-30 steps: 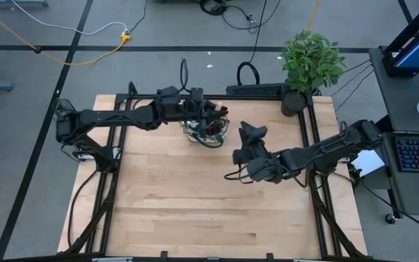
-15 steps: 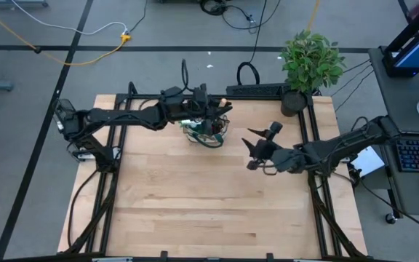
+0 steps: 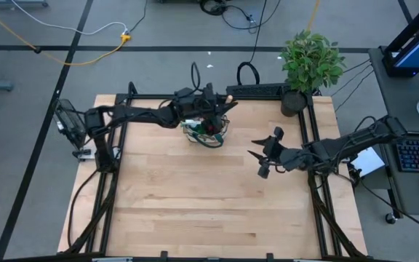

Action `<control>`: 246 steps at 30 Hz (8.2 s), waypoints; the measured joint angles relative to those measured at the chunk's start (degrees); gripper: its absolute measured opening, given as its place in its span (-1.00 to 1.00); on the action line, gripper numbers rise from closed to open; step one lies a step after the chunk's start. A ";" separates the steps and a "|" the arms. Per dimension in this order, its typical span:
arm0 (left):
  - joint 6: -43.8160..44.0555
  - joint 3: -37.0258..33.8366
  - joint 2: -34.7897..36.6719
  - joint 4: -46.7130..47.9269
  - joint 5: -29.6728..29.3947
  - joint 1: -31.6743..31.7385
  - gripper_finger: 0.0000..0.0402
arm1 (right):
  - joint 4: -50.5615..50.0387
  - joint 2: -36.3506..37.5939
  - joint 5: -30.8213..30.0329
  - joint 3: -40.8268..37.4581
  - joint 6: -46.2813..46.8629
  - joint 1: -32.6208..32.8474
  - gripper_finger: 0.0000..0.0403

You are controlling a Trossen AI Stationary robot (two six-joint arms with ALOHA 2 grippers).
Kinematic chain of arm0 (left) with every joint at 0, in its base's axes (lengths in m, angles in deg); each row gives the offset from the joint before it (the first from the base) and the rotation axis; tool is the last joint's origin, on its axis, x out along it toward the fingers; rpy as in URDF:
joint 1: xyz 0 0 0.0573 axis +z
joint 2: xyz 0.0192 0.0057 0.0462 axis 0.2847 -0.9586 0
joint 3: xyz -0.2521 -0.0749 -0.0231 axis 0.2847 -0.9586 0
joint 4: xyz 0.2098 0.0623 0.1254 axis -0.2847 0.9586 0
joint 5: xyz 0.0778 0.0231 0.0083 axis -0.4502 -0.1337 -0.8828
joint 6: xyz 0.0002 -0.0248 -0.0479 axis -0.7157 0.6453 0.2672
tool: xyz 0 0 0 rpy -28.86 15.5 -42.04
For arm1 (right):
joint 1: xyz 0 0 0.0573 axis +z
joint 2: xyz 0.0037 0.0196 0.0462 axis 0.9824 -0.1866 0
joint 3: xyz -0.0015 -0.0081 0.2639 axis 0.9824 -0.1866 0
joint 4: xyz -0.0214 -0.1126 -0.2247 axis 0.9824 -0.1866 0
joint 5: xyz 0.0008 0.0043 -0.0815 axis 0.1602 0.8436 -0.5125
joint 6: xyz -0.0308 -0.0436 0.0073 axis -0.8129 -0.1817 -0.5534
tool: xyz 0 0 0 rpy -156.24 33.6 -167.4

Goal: Pick & Place Garden tools in Gardening bag
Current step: Put the brown trowel into the gardening bag, then return to Home Position

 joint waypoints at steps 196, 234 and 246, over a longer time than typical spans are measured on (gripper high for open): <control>14.28 -44.89 58.67 2.14 23.80 12.91 0.54 | 26.42 -30.71 37.07 13.29 -16.55 -34.32 -0.32; 7.33 -45.20 75.08 24.79 17.96 -0.90 0.55 | 9.01 4.87 26.72 6.59 -7.66 -26.14 -1.00; 5.33 -47.34 78.11 32.54 -14.39 -22.80 0.54 | 8.52 16.46 8.53 -5.96 -4.30 -20.47 -1.00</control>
